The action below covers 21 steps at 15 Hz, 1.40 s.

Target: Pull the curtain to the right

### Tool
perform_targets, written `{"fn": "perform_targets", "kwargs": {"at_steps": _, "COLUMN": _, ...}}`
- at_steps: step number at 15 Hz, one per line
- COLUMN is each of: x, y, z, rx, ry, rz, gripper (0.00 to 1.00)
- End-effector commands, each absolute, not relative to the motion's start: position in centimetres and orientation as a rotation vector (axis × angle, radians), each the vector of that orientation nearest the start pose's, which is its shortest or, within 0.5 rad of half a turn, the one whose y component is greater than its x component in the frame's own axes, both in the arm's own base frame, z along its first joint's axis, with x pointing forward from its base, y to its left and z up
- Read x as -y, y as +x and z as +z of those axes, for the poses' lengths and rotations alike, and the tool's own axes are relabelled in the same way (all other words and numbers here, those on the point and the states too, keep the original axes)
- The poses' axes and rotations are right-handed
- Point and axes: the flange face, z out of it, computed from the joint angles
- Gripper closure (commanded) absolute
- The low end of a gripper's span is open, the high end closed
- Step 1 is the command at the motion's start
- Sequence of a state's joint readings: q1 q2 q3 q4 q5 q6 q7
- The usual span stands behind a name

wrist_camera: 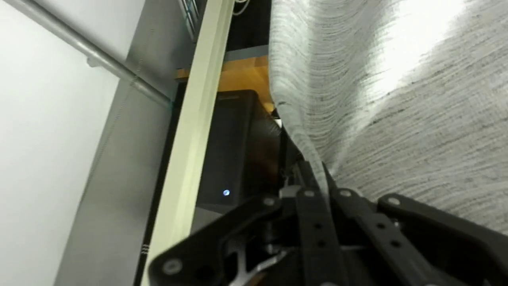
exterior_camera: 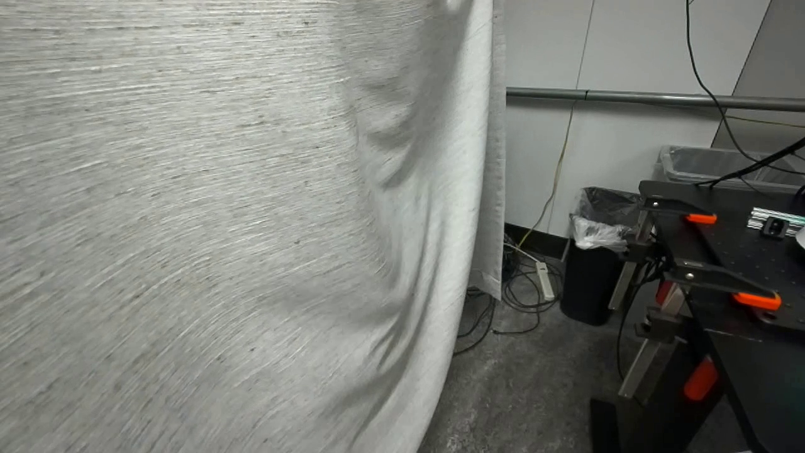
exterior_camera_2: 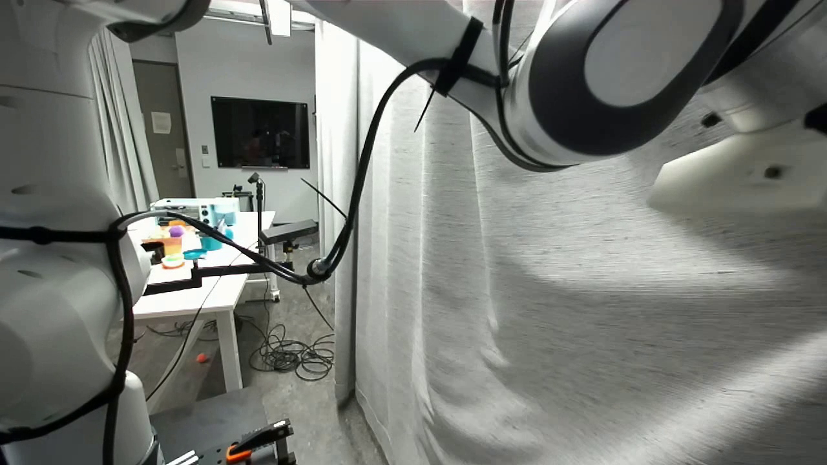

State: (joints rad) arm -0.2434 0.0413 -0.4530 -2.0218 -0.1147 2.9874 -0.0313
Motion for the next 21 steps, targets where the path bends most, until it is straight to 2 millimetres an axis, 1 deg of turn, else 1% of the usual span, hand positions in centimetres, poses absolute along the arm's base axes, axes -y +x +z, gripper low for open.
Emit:
{"fn": "perform_targets", "kwargs": {"at_steps": 1, "x": 42.2, "y": 47.7, "z": 58.9, "rx": -1.191, "ry": -2.986, "rz": -1.544, "gripper": 0.99}}
{"fn": "perform_targets", "kwargs": {"at_steps": 5, "x": 45.1, "y": 46.9, "z": 62.5, "rx": -1.425, "ry": -2.842, "rz": -1.571, "gripper": 0.99}}
{"fn": "perform_targets", "kwargs": {"at_steps": 9, "x": 48.3, "y": 45.5, "z": 64.8, "rx": -1.677, "ry": -2.634, "rz": -1.532, "gripper": 0.99}}
{"fn": "perform_targets", "kwargs": {"at_steps": 11, "x": 50.2, "y": 44.2, "z": 65.9, "rx": -1.785, "ry": -2.510, "rz": -1.532, "gripper": 0.99}}
{"fn": "perform_targets", "kwargs": {"at_steps": 13, "x": 51.5, "y": 43.9, "z": 66.2, "rx": -1.873, "ry": -2.415, "rz": -1.551, "gripper": 0.99}}
{"fn": "perform_targets", "kwargs": {"at_steps": 15, "x": 52.2, "y": 44.0, "z": 66.3, "rx": -1.968, "ry": -2.327, "rz": -1.577, "gripper": 0.99}}
{"fn": "perform_targets", "kwargs": {"at_steps": 21, "x": 53.3, "y": 44.9, "z": 66.0, "rx": -2.154, "ry": -2.133, "rz": -1.584, "gripper": 0.99}}
